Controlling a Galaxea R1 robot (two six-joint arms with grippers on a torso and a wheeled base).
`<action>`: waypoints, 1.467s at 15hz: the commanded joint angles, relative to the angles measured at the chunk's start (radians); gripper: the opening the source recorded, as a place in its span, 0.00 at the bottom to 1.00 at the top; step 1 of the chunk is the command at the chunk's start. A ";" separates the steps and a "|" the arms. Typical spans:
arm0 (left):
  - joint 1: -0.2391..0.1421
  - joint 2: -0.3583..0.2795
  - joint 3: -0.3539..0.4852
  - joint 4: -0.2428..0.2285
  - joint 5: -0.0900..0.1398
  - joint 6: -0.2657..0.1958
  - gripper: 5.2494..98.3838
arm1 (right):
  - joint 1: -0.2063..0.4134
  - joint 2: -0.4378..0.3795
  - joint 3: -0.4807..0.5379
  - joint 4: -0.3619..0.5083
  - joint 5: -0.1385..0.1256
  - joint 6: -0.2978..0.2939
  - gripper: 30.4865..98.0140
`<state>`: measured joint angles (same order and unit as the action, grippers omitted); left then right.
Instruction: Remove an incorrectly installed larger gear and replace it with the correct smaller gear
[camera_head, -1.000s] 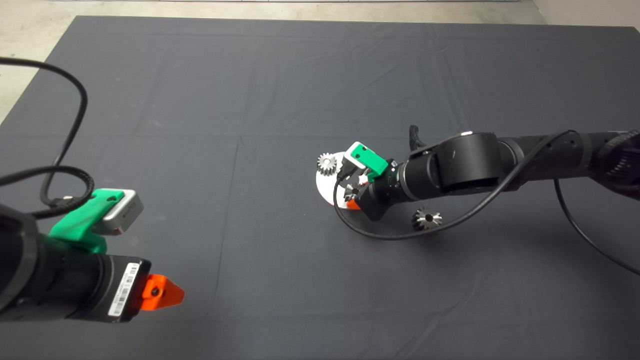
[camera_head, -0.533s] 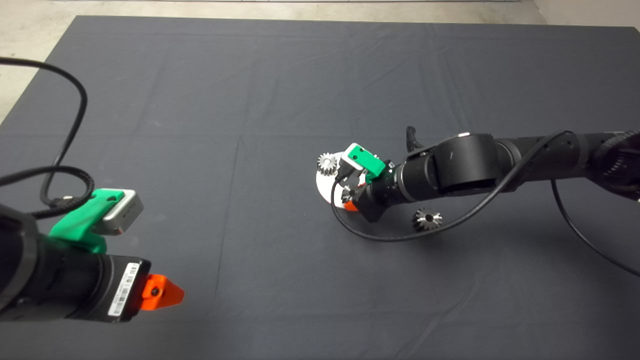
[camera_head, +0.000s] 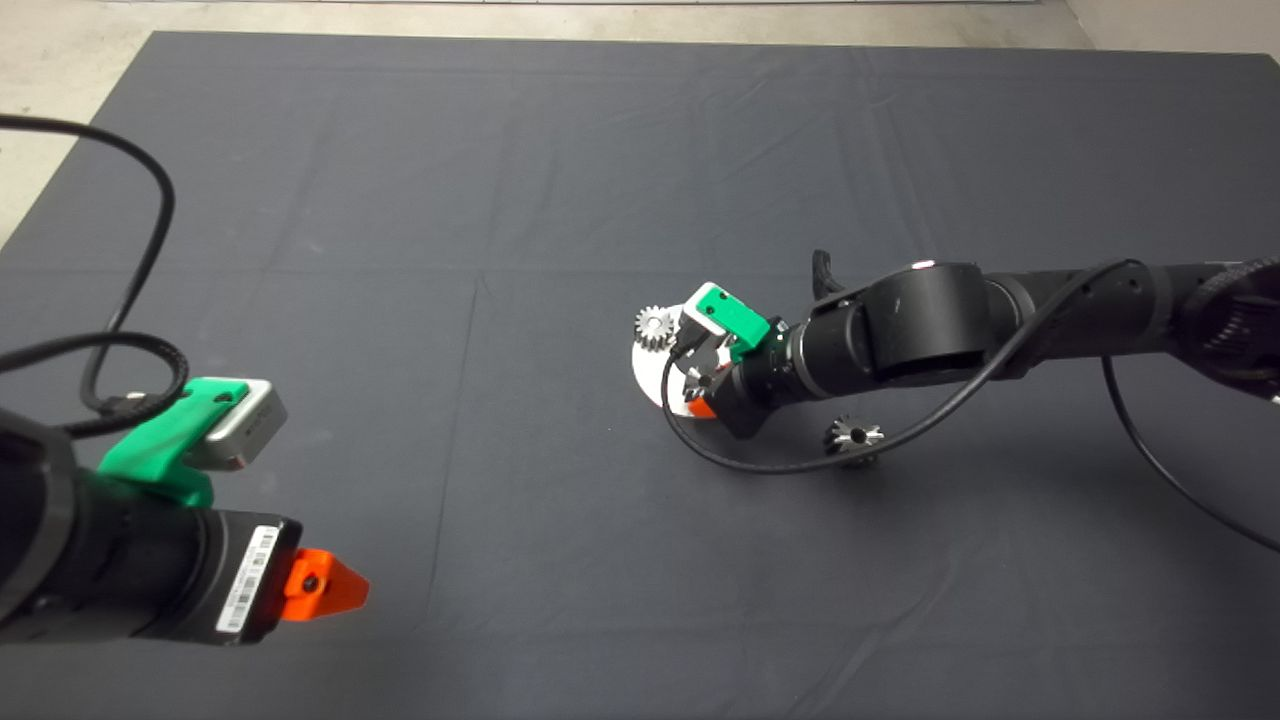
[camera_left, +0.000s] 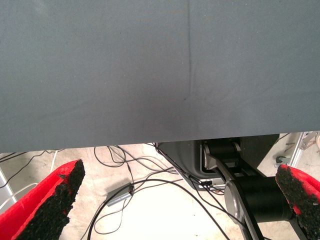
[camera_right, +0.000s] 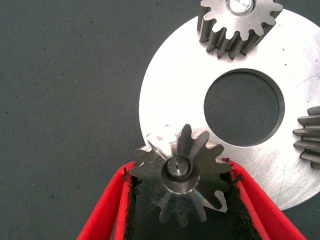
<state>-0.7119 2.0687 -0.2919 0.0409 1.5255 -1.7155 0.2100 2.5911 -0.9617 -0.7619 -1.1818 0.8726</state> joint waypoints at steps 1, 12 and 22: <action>-0.003 -0.002 0.011 -0.015 0.079 -0.003 1.00 | 0.022 0.004 -0.008 0.000 0.007 -0.001 0.12; -0.003 -0.003 0.011 -0.016 0.079 -0.003 1.00 | 0.022 0.005 -0.003 0.000 0.010 0.002 0.12; -0.002 -0.003 0.011 -0.015 0.081 -0.003 1.00 | 0.023 -0.002 0.004 0.000 0.008 0.008 0.26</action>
<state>-0.7119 2.0687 -0.2919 0.0409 1.5255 -1.7153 0.2106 2.5934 -0.9653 -0.7623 -1.1777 0.8730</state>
